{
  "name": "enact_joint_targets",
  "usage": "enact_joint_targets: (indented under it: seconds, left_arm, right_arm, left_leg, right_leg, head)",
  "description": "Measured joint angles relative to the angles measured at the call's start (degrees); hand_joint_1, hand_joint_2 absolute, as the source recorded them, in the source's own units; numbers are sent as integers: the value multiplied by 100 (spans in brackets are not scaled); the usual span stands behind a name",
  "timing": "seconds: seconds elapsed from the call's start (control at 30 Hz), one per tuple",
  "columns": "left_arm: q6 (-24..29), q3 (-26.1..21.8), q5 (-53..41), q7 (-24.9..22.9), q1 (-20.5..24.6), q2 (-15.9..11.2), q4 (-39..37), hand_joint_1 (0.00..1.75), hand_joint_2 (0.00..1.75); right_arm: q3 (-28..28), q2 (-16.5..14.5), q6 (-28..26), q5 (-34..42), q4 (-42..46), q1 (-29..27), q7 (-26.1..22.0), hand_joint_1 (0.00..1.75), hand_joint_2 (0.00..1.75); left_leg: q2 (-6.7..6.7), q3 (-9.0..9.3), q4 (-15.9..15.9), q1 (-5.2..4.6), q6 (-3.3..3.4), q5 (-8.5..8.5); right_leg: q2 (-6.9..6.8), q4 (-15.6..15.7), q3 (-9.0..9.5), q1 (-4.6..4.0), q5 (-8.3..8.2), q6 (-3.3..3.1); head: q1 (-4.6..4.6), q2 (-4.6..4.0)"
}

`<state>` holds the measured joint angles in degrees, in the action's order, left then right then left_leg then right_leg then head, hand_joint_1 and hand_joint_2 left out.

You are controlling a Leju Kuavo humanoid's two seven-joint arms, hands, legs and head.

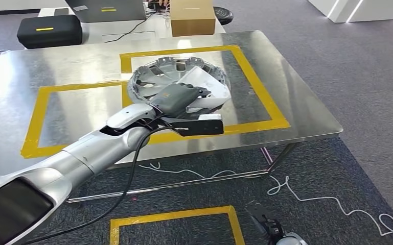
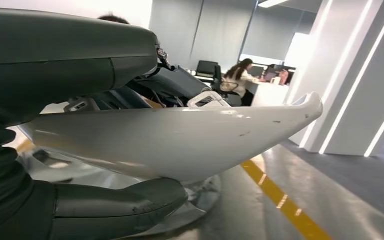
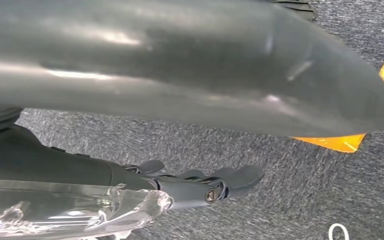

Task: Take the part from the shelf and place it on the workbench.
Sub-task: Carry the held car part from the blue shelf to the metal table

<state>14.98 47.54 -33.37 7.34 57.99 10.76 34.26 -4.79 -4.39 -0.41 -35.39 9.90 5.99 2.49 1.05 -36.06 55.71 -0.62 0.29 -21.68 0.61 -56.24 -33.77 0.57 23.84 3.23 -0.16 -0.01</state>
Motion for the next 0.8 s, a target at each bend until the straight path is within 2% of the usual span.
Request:
enact_joint_targets:
  seconds: [0.17, 0.3, 0.53, 0.8]
  left_arm:
    - [19, 100, -435, -291, 227, 16, -361, 175, 175]
    - [-3, 127, -690, -631, 449, -76, -659, 175, 175]
    - [-232, 107, -1066, -1160, 743, -430, -1038, 175, 175]
    - [-461, -75, -1155, -1510, 801, -864, -1252, 175, 175]
  right_arm:
    - [0, -8, 5, -17, 12, 0, -14, 0, 0]
    - [-5, -9, -8, -5, 13, -19, -25, 0, 0]
    - [-137, -8, -71, 53, 11, -94, -55, 0, 0]
    - [-287, -7, -102, 68, 11, -129, -122, 0, 0]
  left_leg:
    - [0, 0, 0, 1, 0, 0]
    - [0, 0, 0, 2, -1, 1]
    - [0, 0, 0, 3, -4, 3]
    - [0, 0, 0, 4, -5, 3]
  right_leg:
    - [1, -2, -1, -1, 0, 0]
    - [1, -4, -2, -2, 0, -1]
    - [2, -10, -3, -4, 3, -4]
    - [2, -13, -4, -4, 4, -6]
  head:
    - [1, 1]
    - [1, 0]
    - [1, 0]
    - [1, 1]
